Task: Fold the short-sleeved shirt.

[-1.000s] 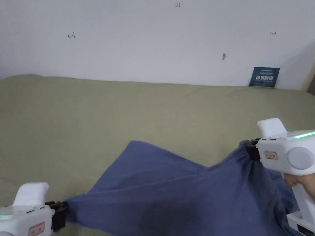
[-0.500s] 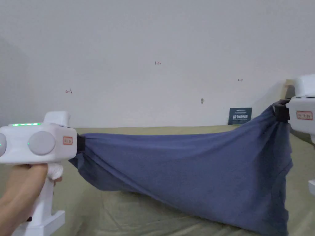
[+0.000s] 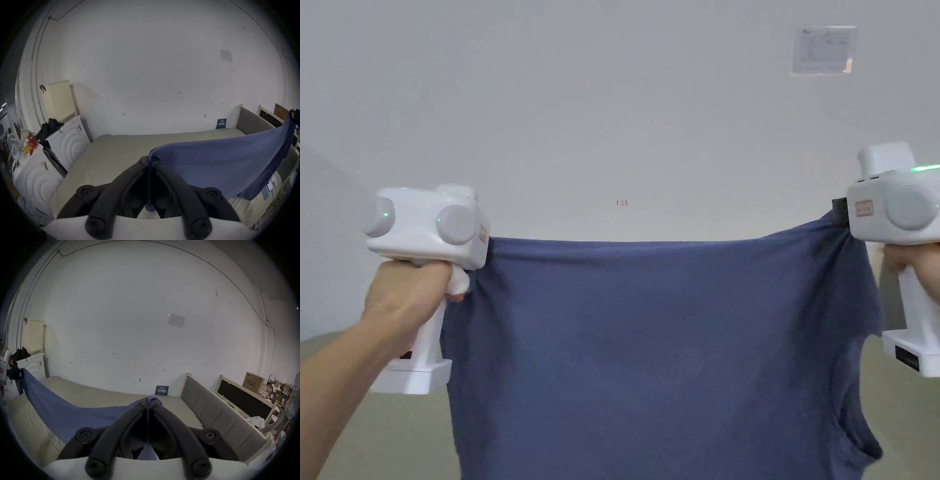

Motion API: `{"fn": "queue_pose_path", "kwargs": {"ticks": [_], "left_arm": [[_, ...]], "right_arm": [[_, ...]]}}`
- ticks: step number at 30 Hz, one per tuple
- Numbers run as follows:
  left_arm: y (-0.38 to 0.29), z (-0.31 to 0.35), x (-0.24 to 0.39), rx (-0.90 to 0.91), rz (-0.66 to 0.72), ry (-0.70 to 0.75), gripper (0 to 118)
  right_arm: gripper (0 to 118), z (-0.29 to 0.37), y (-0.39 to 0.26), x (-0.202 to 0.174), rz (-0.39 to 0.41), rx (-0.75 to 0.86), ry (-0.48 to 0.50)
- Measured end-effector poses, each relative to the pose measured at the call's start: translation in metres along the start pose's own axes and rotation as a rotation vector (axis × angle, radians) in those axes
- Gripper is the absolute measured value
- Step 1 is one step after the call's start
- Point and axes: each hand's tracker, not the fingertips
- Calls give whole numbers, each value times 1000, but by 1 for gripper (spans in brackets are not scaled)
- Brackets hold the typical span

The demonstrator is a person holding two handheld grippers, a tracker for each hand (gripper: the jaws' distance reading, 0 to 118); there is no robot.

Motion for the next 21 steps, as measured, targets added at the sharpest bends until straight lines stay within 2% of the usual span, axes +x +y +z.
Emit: {"fn": "queue_pose_path", "kwargs": {"ticks": [2,4,6,9,11,17,21], "left_arm": [[13,-17,5,-12,-65,61,2],[21,-27,7,12,-55,59,2],[34,-40,8,10,-34,71,2],[53,-56,8,30,67,52,2],[67,-75,10,33,81,58,2],[97,-127,25,39,74,104,2],[104,-162,33,45,46,117,2]], "right_arm": [[1,-19,9,-4,21,20,-34],[1,-38,20,-8,18,24,-31],[1,-59,31,-8,-10,17,-27],[1,-87,45,-14,38,24,-48],[1,-103,56,-16,51,33,-48],[1,-153,81,-18,-21,54,-45],[1,-187,79,-26,-25,48,-55]]}}
